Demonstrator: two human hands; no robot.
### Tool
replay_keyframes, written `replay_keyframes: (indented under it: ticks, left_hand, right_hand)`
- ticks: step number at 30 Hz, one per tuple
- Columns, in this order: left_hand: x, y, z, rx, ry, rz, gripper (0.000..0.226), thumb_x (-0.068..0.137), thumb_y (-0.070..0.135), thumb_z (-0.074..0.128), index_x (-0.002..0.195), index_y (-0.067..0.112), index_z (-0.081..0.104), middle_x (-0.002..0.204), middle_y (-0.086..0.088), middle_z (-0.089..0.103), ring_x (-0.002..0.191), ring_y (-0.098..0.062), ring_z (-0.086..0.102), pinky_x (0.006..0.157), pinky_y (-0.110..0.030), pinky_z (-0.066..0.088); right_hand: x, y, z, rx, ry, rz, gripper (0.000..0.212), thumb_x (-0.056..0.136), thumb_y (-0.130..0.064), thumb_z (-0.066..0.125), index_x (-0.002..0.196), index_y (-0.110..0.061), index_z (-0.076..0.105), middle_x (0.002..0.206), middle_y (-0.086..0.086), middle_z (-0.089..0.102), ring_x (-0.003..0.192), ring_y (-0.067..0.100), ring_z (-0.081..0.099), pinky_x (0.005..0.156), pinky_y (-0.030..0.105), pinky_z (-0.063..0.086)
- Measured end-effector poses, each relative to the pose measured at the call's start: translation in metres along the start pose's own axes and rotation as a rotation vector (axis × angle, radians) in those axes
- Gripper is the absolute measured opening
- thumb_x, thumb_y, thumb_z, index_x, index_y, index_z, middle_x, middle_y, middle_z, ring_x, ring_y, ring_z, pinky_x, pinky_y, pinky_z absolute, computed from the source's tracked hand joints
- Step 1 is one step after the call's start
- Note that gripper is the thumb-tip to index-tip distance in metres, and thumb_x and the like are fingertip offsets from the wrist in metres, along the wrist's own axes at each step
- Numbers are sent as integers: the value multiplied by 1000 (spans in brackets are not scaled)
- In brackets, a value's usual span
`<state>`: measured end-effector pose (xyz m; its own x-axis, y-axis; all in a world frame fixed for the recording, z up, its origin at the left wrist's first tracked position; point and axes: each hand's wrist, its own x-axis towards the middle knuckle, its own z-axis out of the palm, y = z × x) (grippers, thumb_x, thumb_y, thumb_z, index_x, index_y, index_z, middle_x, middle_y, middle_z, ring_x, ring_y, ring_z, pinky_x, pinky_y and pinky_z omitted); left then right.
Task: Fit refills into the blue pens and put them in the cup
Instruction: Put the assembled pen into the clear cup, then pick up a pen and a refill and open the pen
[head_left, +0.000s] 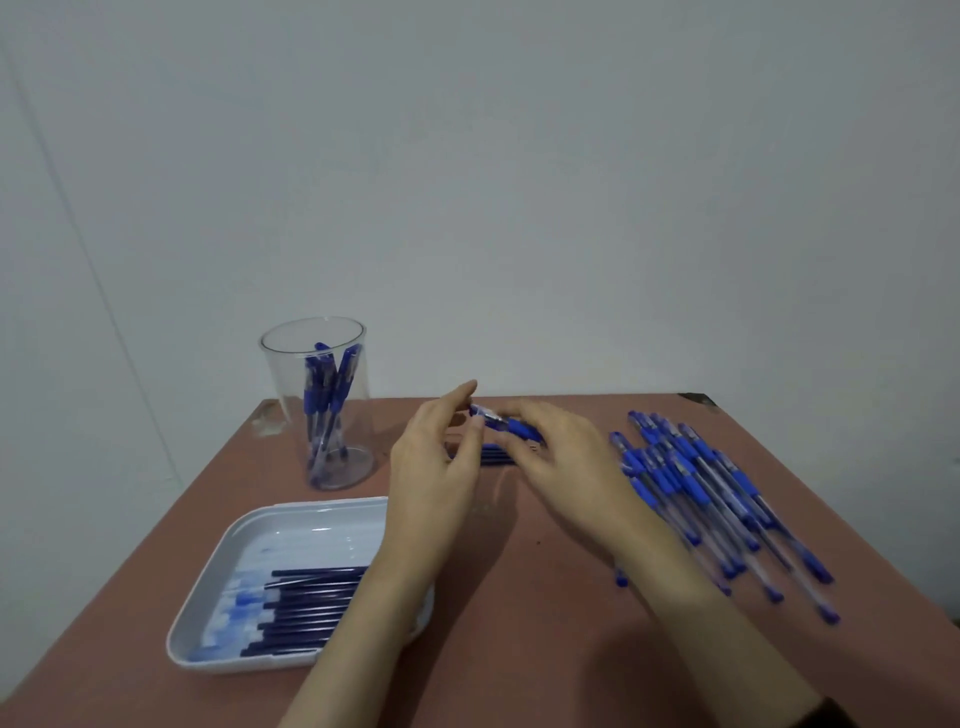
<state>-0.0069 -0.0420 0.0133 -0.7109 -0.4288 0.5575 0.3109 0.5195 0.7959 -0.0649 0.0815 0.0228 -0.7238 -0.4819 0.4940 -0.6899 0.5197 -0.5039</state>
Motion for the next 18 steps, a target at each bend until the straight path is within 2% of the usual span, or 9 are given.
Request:
replay_keyframes:
  ticks: [2, 5, 12, 15, 18]
  left_hand:
    - [3, -4, -3, 67, -7, 2, 29, 91, 15, 59, 118, 22, 64, 104, 8, 64, 87, 5, 58, 75, -2, 41]
    - [4, -7, -4, 121, -26, -7, 23, 89, 17, 62, 111, 21, 69, 95, 12, 64, 81, 11, 55, 71, -2, 39]
    - [2, -8, -4, 78, -61, -68, 20, 87, 18, 65, 106, 21, 71, 91, 11, 69, 81, 2, 62, 70, -5, 43]
    - [3, -8, -5, 71, -70, -76, 17, 86, 18, 66, 101, 20, 73, 93, 9, 71, 83, -4, 65, 74, -14, 48]
    - [3, -7, -7, 31, -81, -82, 13, 85, 17, 68, 96, 20, 73, 87, 10, 71, 77, -1, 65, 76, -17, 51]
  right_hand:
    - [2, 2, 2, -5, 0, -9, 24, 95, -33, 56, 113, -23, 68, 100, -3, 70, 94, 16, 60, 81, 36, 47]
    - [-1, 5, 2, -51, 13, -25, 25, 95, -39, 54, 108, -24, 70, 91, -5, 69, 85, 14, 60, 73, 35, 46]
    - [-9, 6, 0, -91, 36, -13, 28, 93, -51, 51, 109, -37, 69, 93, -12, 73, 89, 10, 66, 74, 36, 51]
    - [-11, 4, -2, -114, 34, -9, 29, 93, -53, 49, 112, -41, 68, 96, -12, 74, 94, 12, 67, 77, 37, 51]
    - [-12, 3, -4, -162, 33, 33, 31, 91, -58, 47, 115, -48, 64, 99, -13, 73, 96, 13, 66, 80, 35, 50]
